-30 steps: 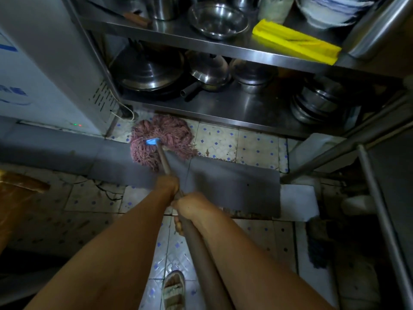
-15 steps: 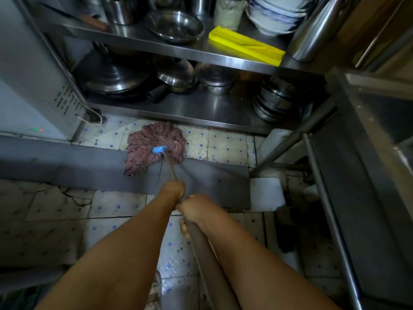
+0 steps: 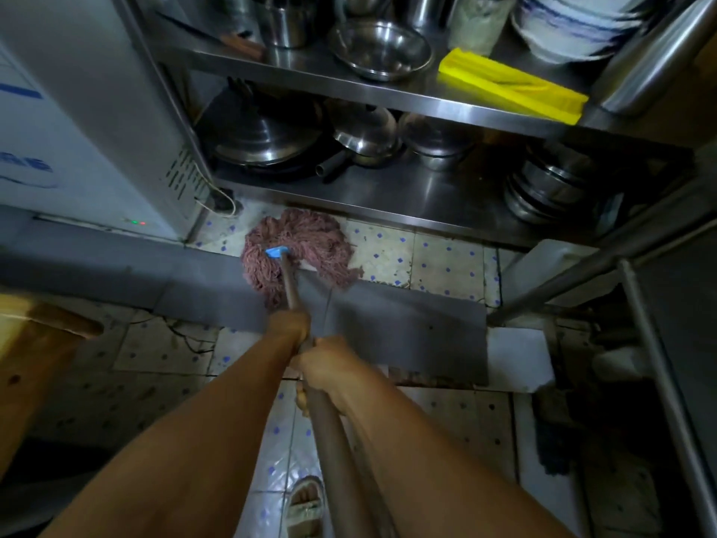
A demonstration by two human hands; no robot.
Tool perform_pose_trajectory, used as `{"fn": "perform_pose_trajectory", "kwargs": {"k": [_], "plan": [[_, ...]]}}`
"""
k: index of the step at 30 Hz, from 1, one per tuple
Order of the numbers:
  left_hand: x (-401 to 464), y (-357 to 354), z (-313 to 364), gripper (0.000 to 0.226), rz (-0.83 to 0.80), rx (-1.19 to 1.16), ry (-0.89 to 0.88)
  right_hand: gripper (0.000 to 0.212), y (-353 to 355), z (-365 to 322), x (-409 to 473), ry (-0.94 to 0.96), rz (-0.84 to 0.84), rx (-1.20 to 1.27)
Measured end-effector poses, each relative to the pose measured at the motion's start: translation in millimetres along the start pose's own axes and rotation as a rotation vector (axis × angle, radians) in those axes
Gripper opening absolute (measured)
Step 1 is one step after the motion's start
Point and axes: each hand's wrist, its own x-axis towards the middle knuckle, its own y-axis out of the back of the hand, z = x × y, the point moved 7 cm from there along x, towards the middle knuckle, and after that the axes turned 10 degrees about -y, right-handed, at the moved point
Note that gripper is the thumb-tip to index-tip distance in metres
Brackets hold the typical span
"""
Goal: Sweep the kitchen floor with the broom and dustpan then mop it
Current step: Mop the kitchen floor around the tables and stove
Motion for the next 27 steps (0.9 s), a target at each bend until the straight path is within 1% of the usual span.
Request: {"fn": "perform_pose_trajectory", "kwargs": {"k": [4,6,8,9,11,12,14,19,20,22,25,27], "plan": [[27.7,28.5,-4.3,0.036,0.025,0.067,0.001,0.031,-20.1,-28.5,9.0,-0.010,-0.036,-0.010],[38.9,34.3,0.5,0.037,0.027,0.109,-0.002,0.028,-19.6,-41.8,14.9,-0.003,-0.049,-0.039],[51.0,33.3,9.0,0.038,0.024,0.112,-0.013,0.025,-12.9,-54.5,24.0,0.003,-0.026,-0.057],[55.4,31.3,13.5,0.039,0.032,0.109,-0.021,0.022,-8.5,-58.6,30.3,0.001,-0.009,-0.065],[64.1,26.7,22.8,0.039,0.043,0.080,-0.030,0.009,-0.5,-65.9,36.3,-0.005,-0.010,-0.072],[68.7,24.3,25.2,0.039,0.038,0.063,-0.028,0.008,2.2,-68.7,37.2,-0.003,-0.016,-0.073],[77.8,25.3,26.5,0.041,0.046,0.062,-0.031,0.016,5.3,-74.4,42.7,0.005,-0.018,-0.073],[105.4,32.3,25.4,0.044,0.032,0.183,-0.066,0.023,-2.3,-87.5,59.4,0.022,-0.042,-0.072],[111.8,33.9,25.9,0.045,0.032,0.205,-0.072,0.021,-3.8,-90.6,63.3,0.017,-0.044,-0.063],[125.4,36.8,26.6,0.047,0.034,0.230,-0.081,0.012,-10.4,-95.9,72.1,0.008,-0.065,-0.023],[135.0,35.2,21.9,0.046,0.059,0.189,-0.077,0.012,-17.1,-94.3,85.3,0.003,-0.076,0.027],[129.1,32.1,16.1,0.045,0.080,0.159,-0.062,0.007,-18.2,-86.9,86.6,0.007,-0.076,0.051]]}}
